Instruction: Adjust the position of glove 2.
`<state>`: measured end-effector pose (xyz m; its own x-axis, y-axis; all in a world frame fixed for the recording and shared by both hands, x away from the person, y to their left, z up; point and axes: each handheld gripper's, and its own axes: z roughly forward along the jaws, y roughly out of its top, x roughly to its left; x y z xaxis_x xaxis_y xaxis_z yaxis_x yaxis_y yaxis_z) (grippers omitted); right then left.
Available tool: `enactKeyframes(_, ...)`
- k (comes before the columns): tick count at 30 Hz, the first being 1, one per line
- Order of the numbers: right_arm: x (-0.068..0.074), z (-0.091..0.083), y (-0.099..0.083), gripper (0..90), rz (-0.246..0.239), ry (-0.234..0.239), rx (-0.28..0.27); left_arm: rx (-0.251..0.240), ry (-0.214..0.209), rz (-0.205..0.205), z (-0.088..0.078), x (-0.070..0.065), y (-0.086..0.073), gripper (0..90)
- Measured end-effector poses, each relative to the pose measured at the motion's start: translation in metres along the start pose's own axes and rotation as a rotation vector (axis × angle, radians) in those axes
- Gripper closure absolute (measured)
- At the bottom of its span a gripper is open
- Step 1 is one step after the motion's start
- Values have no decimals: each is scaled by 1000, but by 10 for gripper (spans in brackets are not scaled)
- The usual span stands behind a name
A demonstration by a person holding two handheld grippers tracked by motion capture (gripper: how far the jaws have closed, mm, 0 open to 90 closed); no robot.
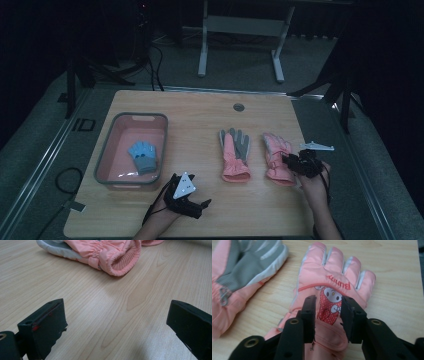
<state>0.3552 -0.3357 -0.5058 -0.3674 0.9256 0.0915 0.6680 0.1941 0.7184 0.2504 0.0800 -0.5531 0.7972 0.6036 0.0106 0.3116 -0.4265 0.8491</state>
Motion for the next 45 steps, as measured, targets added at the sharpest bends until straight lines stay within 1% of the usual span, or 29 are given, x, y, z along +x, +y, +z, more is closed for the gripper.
enactKeyframes(1, -3, -1, 1, 619, -17, 10, 0, 1, -2, 1, 0, 0, 0, 26)
enactKeyframes(3, -9, -3, 4, 592, -50, 64, -5, 5, -2, 11, 0, -1, 0, 26)
enactKeyframes(5, -13, -5, 7, 560, -95, 72, 1, 4, 0, 16, 0, -2, 0, 26)
enactKeyframes(6, -15, -7, 8, 546, -110, 78, 2, 4, 0, 16, 0, -2, 0, 26)
enactKeyframes(7, -17, -8, 10, 538, -113, 82, -6, 4, 2, 16, 0, -2, 0, 26)
enactKeyframes(9, -21, -10, 12, 536, -109, 110, -9, 4, 1, 15, 0, -2, 0, 26)
enactKeyframes(12, -24, -8, 11, 536, -124, 108, 9, 5, 2, 16, -1, -2, 0, 26)
enactKeyframes(15, -27, -1, 3, 531, -92, 126, 13, 1, 2, 12, -2, -2, 0, 26)
enactKeyframes(17, -27, 5, -2, 528, -77, 124, 17, -1, 4, 9, -2, -1, -1, 26)
enactKeyframes(18, -27, 8, -4, 523, -75, 131, 15, -1, 4, 8, -2, -1, -1, 26)
enactKeyframes(20, -29, 12, -5, 520, -51, 137, 1, 3, 5, 10, -2, -1, -1, 26)
enactKeyframes(21, -30, 14, -5, 513, -43, 135, 3, 3, 4, 10, -1, -1, -1, 26)
enactKeyframes(23, -29, 17, -5, 521, -46, 122, 7, 3, 3, 9, -1, -1, -2, 26)
enactKeyframes(24, -29, 20, -6, 534, -57, 109, 18, 5, 4, 10, -1, -1, -2, 26)
enactKeyframes(25, -28, 24, -7, 546, -77, 82, 33, 5, 4, 10, -1, -1, -2, 26)
enactKeyframes(26, -27, 27, -8, 556, -82, 73, 43, 5, 3, 11, -1, -1, -2, 26)
enactKeyframes(27, -27, 29, -9, 575, -79, 73, 40, 6, 3, 11, -1, -1, -2, 26)
enactKeyframes(28, -27, 30, -10, 613, -70, 68, 34, 6, 3, 11, -1, -1, -2, 26)
enactKeyframes(30, -25, 32, -12, 730, -85, 53, 36, 4, 2, 11, -2, -1, -2, 26)
enactKeyframes(31, -25, 32, -12, 730, -85, 53, 36, 5, 3, 11, -2, -1, -2, 26)
enactKeyframes(32, -22, 33, -12, 842, -108, 26, 42, 5, 3, 11, -1, -1, -2, 26)
enactKeyframes(33, -16, 35, -11, 898, -144, -17, 49, 6, 1, 11, -1, -1, -2, 26)
enactKeyframes(34, -16, 35, -11, 898, -144, -17, 49, 7, 2, 12, -1, -1, -2, 26)
enactKeyframes(36, -11, 36, -11, 900, -152, -42, 46, 8, 1, 11, -1, -1, -2, 26)
enactKeyframes(40, -15, 32, -10, 900, -110, -29, 30, 7, 1, 10, -1, -1, -2, 26)
enactKeyframes(42, -15, 30, -9, 900, -112, -27, 37, 5, 1, 9, -1, -1, -2, 26)
enactKeyframes(43, -15, 27, -7, 900, -95, -23, 25, 3, 1, 9, -2, -1, -2, 26)
enactKeyframes(44, -15, 26, -6, 900, -98, -18, 28, 3, 1, 9, -2, -1, -1, 26)
enactKeyframes(45, -16, 24, -4, 900, -88, -18, 21, 2, 2, 8, -2, -1, -1, 26)
